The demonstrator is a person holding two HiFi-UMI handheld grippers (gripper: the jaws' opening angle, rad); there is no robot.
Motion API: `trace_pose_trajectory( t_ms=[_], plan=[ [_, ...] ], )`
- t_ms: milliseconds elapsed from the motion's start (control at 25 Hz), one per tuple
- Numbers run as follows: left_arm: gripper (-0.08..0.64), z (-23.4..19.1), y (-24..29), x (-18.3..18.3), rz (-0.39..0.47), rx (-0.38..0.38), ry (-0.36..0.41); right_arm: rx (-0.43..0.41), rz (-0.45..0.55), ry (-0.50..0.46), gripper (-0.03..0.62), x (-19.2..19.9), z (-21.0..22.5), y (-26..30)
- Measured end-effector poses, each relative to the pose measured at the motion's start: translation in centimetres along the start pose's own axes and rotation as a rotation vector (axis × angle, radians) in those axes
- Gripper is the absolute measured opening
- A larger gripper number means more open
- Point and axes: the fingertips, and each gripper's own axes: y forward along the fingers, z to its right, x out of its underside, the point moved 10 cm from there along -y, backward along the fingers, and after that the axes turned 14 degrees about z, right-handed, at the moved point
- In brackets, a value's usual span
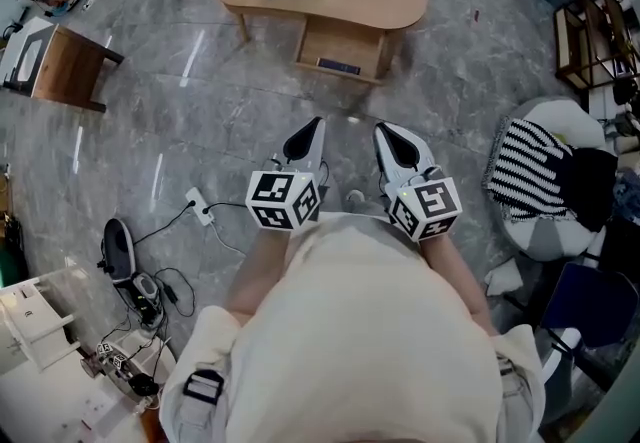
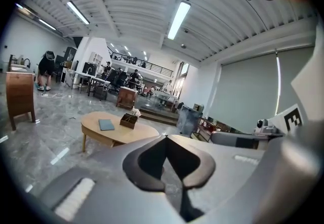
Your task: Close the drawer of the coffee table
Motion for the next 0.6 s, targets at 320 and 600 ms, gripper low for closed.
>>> trace_pose_trajectory(
  t_ms=[320, 600],
  plan=[
    [0.0, -2.5, 1.3, -0.3, 0.0, -0.011, -0.003, 0.013, -0.01, -0.008, 0.0, 0.7, 0.5, 2.3],
    [0.0, -6.5, 5.7, -0.9, -0.026, 0.002, -0.027, 0.038, -0.03, -0.04, 0.0, 1.0, 1.7, 7.0]
  ],
)
